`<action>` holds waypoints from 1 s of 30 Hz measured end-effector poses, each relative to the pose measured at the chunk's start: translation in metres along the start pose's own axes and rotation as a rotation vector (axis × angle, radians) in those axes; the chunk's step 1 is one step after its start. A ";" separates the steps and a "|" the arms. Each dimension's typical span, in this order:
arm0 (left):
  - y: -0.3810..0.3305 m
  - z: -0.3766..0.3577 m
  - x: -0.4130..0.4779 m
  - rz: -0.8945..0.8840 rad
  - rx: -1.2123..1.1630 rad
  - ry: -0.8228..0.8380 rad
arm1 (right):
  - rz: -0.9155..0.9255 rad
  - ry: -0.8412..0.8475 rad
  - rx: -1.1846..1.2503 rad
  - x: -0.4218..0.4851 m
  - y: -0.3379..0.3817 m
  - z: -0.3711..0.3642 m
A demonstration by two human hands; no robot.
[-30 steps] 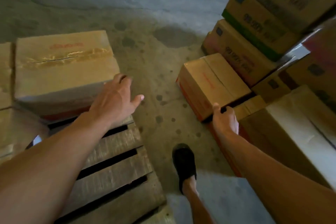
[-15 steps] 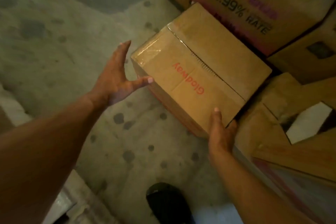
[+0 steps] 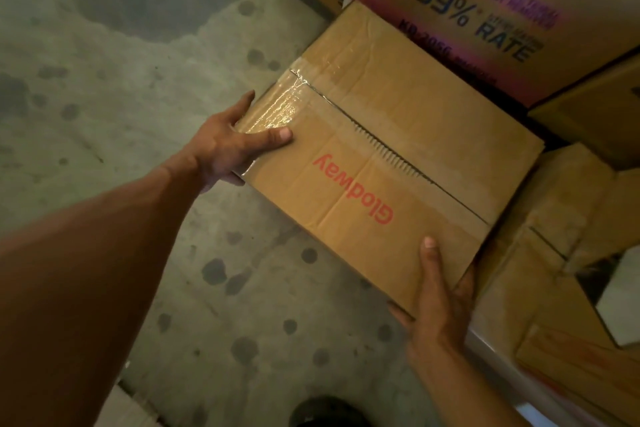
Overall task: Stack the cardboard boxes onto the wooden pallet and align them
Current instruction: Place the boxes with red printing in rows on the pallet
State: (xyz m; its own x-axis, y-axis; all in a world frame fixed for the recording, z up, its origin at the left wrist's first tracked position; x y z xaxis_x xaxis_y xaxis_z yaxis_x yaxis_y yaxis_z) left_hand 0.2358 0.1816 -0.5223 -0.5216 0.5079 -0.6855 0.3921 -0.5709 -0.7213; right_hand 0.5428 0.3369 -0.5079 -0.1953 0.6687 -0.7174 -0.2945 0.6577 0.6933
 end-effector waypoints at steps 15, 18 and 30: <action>0.087 -0.016 -0.182 0.000 -0.464 -0.282 | 0.077 0.400 -0.314 -0.032 0.046 -0.001; 0.096 -0.034 -0.240 -0.024 -0.540 -0.368 | 0.079 0.454 -0.280 -0.058 0.053 0.012; 0.149 -0.182 -0.488 -0.146 -0.704 -0.671 | 0.197 0.775 -0.409 -0.196 0.061 0.156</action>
State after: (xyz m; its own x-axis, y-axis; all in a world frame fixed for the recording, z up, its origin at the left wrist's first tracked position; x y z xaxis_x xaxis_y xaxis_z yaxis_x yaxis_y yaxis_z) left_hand 0.6870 -0.0338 -0.3130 -0.8376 -0.0529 -0.5436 0.5378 0.0942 -0.8378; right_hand 0.7095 0.3000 -0.3145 -0.8107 0.2372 -0.5353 -0.4700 0.2818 0.8365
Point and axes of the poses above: each hand's wrist, its own x-axis towards the middle knuckle, its own z-axis out of the back of the hand, y = z × x, the point moved 5 cm from there along x, towards the middle knuckle, and after that the axes turned 12 degrees about y, right-handed, at the moved point
